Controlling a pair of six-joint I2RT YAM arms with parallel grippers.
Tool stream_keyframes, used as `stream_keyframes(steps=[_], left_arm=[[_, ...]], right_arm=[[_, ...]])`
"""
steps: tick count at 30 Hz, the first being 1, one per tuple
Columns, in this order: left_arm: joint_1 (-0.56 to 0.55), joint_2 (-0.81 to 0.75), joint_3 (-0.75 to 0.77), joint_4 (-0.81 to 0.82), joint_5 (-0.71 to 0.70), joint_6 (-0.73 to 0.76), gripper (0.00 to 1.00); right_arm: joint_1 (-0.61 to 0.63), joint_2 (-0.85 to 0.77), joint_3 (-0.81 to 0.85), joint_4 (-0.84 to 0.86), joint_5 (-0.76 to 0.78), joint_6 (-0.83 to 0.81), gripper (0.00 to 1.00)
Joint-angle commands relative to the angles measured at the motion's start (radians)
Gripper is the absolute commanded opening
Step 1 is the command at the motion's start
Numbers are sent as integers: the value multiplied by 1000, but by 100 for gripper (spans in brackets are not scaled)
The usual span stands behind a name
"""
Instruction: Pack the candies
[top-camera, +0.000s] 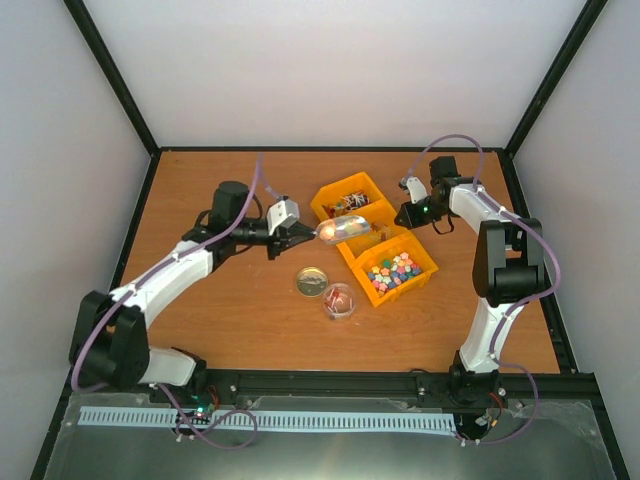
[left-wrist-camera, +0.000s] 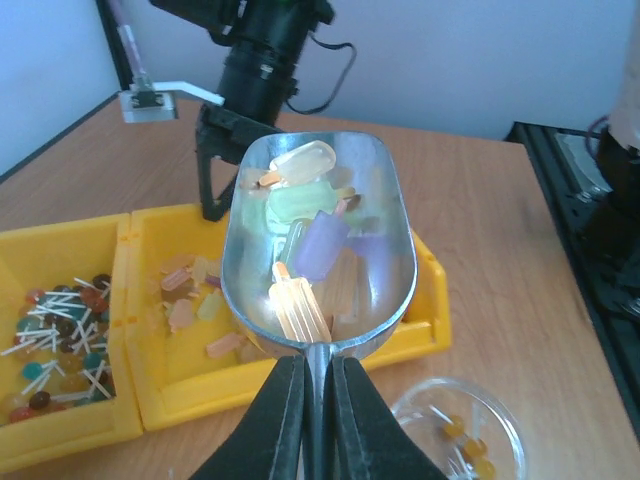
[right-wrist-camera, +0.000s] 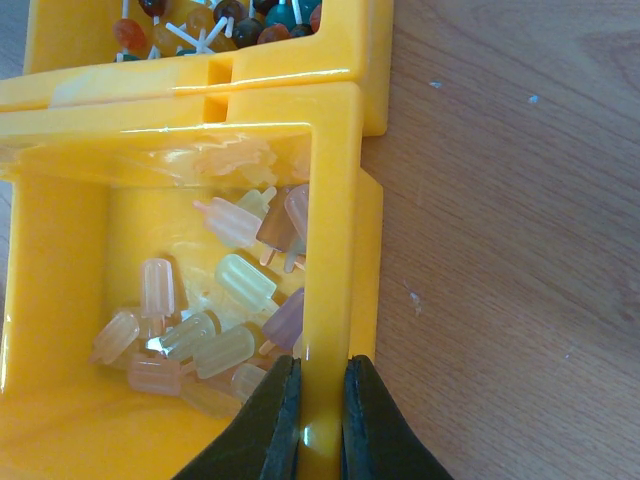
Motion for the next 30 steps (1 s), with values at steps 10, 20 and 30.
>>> stream_keyframes(steps=[10, 20, 30], left_arm=[[65, -230, -70, -655, 68, 465, 1], [59, -266, -69, -777, -100, 540, 1], [-77, -223, -6, -800, -299, 542, 1]], right_arm=[[4, 30, -16, -45, -41, -37, 3], [4, 38, -12, -50, -50, -39, 3], [4, 38, -12, -53, -53, -41, 3]])
